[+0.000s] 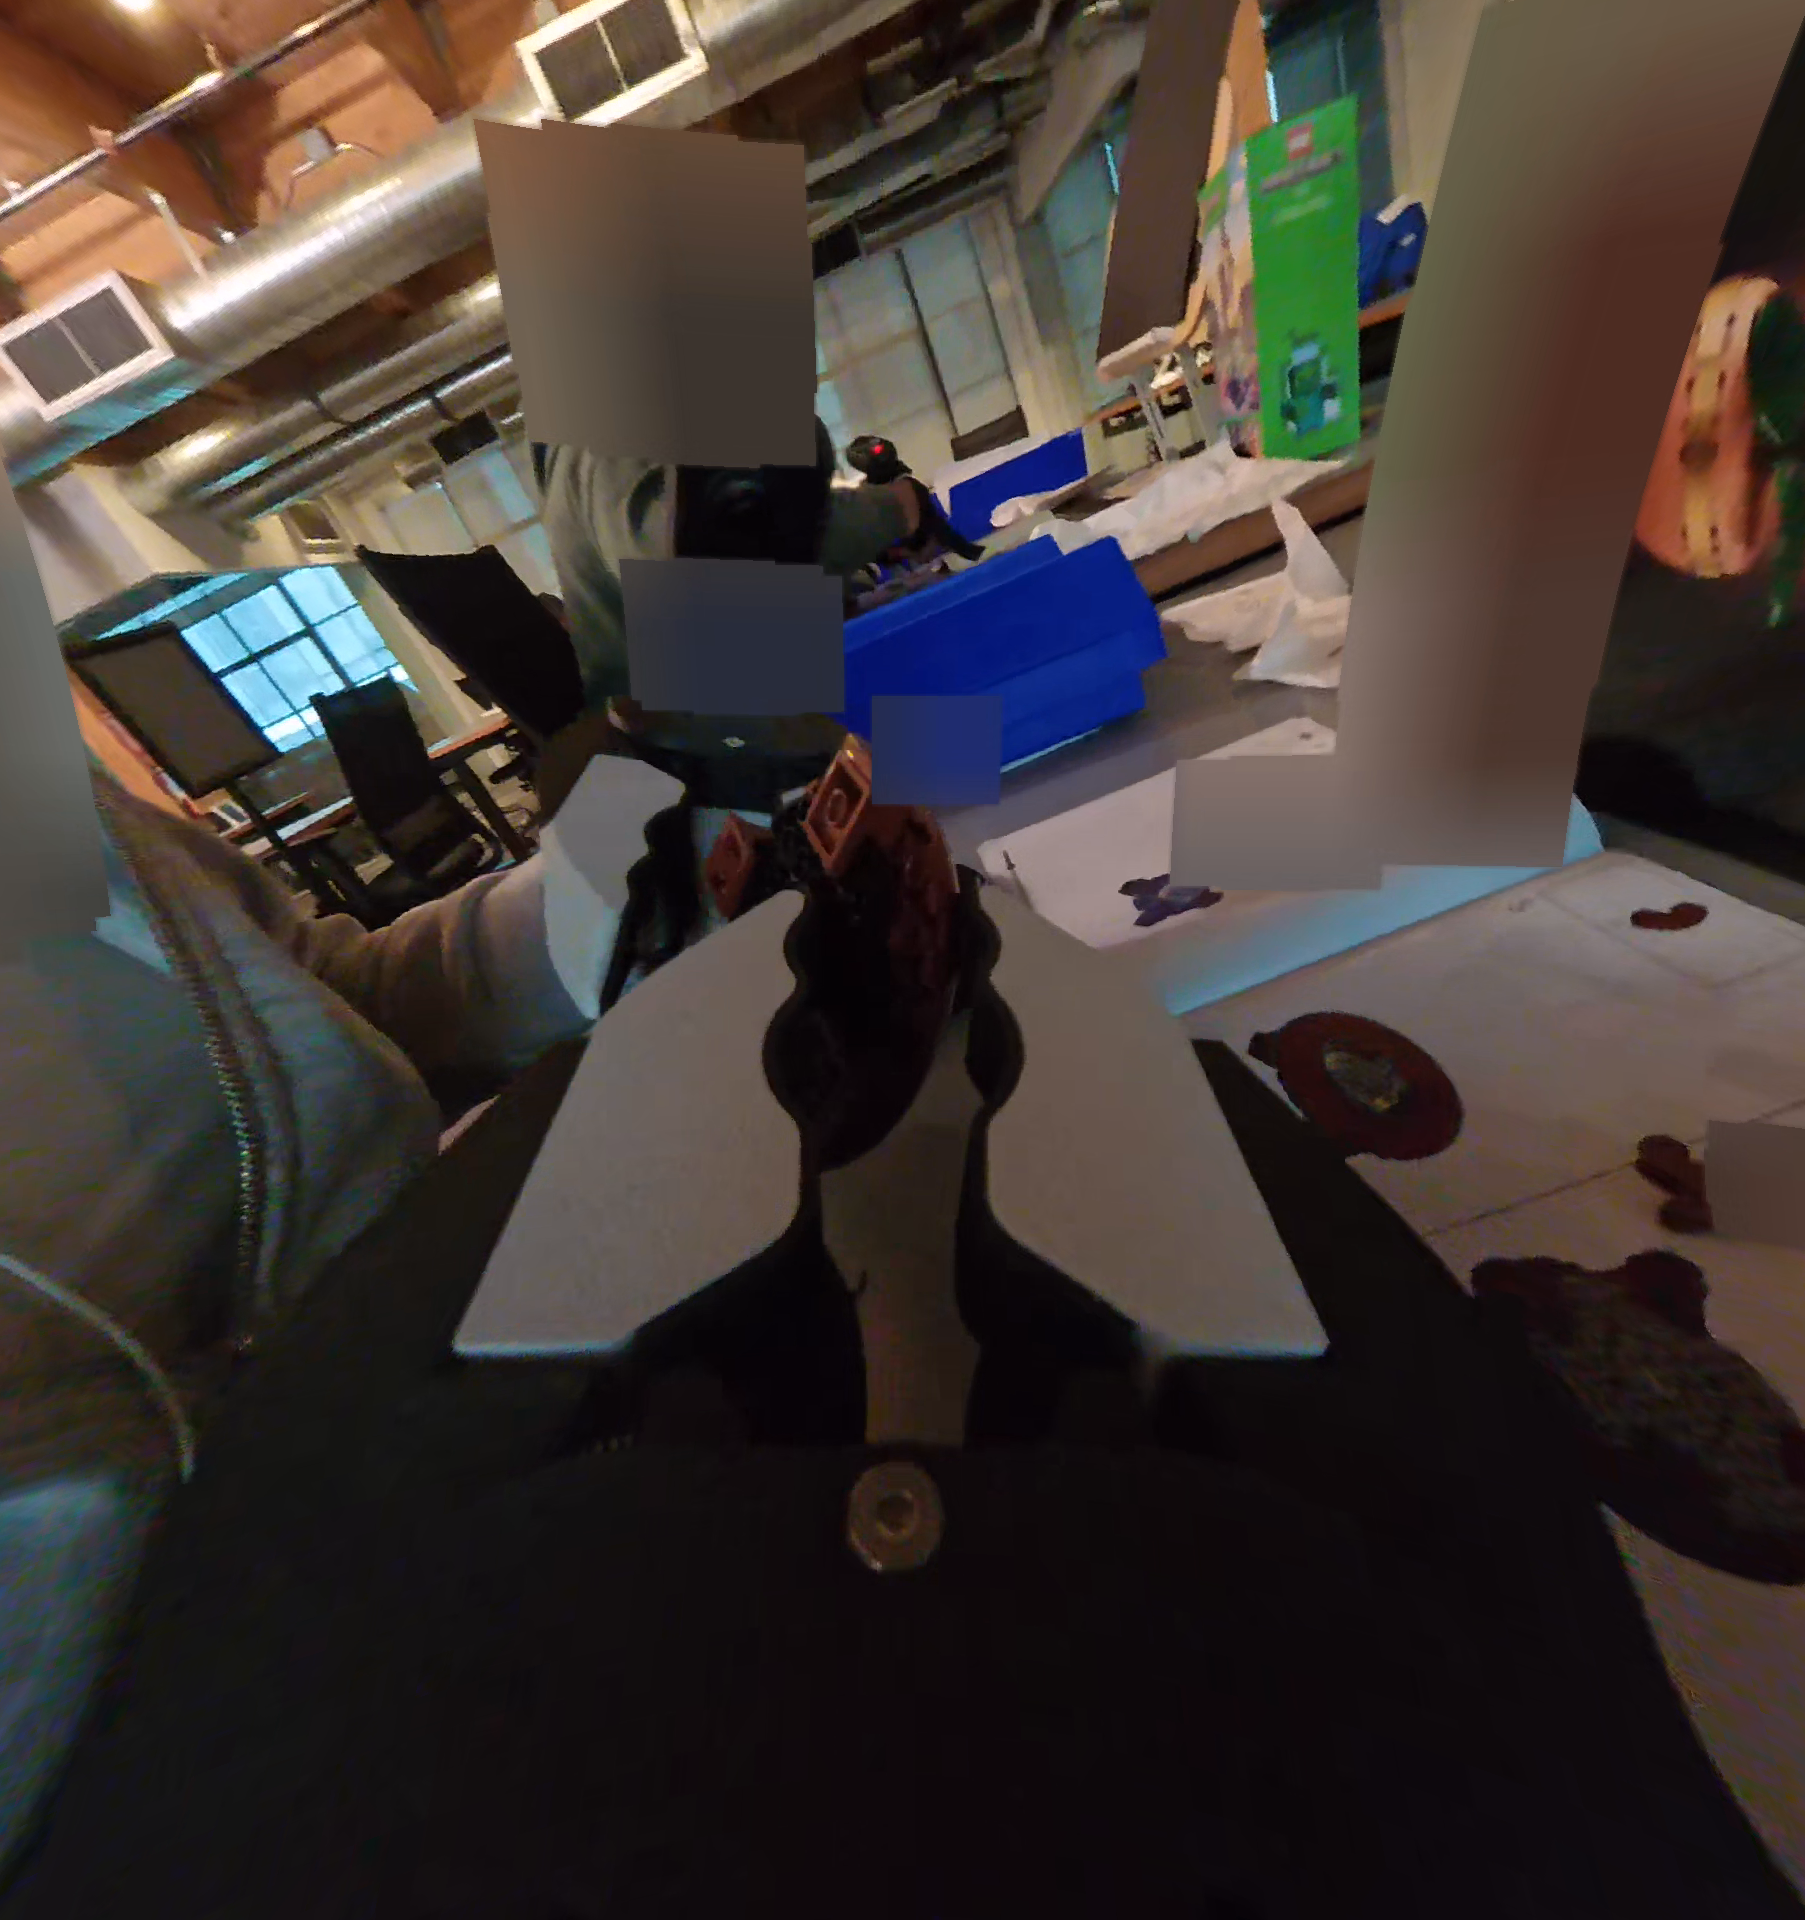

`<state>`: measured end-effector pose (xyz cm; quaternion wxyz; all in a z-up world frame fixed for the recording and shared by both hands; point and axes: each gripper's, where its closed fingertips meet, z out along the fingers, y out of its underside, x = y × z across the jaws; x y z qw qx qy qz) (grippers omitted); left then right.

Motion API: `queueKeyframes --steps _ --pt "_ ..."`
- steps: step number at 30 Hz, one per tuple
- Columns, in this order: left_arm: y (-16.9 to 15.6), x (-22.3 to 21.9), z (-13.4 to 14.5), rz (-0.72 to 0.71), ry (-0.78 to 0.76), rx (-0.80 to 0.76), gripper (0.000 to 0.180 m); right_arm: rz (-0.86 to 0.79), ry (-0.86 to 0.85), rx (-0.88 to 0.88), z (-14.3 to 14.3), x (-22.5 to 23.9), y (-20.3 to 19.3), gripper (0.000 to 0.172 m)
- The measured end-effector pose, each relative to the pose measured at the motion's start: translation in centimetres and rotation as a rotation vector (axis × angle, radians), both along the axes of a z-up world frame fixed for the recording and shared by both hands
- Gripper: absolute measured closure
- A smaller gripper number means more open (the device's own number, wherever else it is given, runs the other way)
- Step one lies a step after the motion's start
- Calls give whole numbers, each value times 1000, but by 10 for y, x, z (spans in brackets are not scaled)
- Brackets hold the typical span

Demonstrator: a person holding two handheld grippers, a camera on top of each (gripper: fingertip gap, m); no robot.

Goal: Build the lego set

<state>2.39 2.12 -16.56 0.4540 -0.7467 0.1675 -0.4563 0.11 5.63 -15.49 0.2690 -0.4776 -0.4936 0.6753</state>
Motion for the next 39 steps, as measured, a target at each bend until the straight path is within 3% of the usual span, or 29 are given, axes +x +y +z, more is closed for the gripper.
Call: queueKeyframes --steps 7,12,15,21,25,33,36,39 --pt "3 -4 -10 50 -73 -40 136 55 -94 -34 -13 -4 -9 149" --pt "6 -3 -17 58 -127 -87 130 79 -130 -4 -19 -6 -15 149" --pt "5 -6 -12 50 -125 -66 151 74 -147 15 -22 -8 -16 149" --pt "2 -10 -13 18 -74 -91 157 71 -112 74 -18 -5 -21 149" --pt "-1 -12 -7 -18 -155 -114 157 44 -64 58 -11 -2 -16 140" --pt "3 -16 -6 -44 -207 -107 157 128 -146 -36 -18 -5 -19 154" --pt "7 -16 -4 -60 -245 -117 139 169 -206 -47 -25 -7 -25 155" --pt "8 -16 -12 -69 -224 -138 159 189 -218 -61 -25 -9 -27 156"
